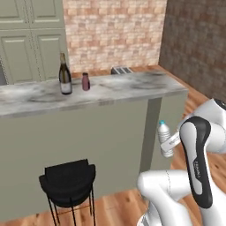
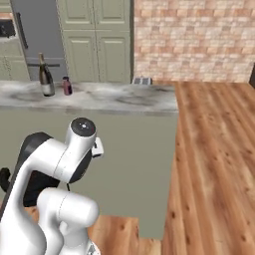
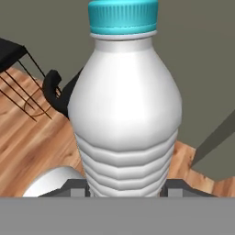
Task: Place the drinks on the dining counter in a tight cluster.
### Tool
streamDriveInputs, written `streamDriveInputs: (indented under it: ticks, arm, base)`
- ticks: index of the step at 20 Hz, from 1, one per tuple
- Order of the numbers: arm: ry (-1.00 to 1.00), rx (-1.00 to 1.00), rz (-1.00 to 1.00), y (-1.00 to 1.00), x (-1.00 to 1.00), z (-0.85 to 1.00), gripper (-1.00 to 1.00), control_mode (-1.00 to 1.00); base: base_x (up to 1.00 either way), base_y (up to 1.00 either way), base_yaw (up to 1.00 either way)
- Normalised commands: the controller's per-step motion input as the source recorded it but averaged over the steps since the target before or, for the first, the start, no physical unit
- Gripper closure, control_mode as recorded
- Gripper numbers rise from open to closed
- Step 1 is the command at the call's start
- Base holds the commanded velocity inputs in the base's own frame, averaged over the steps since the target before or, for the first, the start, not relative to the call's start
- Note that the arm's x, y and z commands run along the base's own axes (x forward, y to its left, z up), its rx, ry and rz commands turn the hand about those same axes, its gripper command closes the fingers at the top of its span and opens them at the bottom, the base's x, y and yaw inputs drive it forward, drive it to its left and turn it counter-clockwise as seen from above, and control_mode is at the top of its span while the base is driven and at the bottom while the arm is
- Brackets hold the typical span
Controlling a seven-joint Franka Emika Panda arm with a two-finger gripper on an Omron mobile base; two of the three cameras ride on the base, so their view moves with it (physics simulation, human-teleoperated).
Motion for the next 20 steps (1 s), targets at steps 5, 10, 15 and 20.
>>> streamDriveInputs:
  ticks: [5,10,15,20]
  arm:
    - [0.00,0.00,0.00,0.00,0.00,0.00,1.00,1.00]
    - [0.00,0.00,0.00,0.00,0.00,0.00,1.00,1.00]
    - [0.00,0.00,0.00,0.00,0.00,0.00,1.00,1.00]
    - [0.00,0.00,0.00,0.00,0.00,0.00,1.00,1.00]
  base:
    - [0.62,0.25,0.00]
    - [0.52,0.20,0.00]
    - [0.00,0.17,-0.02]
    - [0.00,0.14,-0.02]
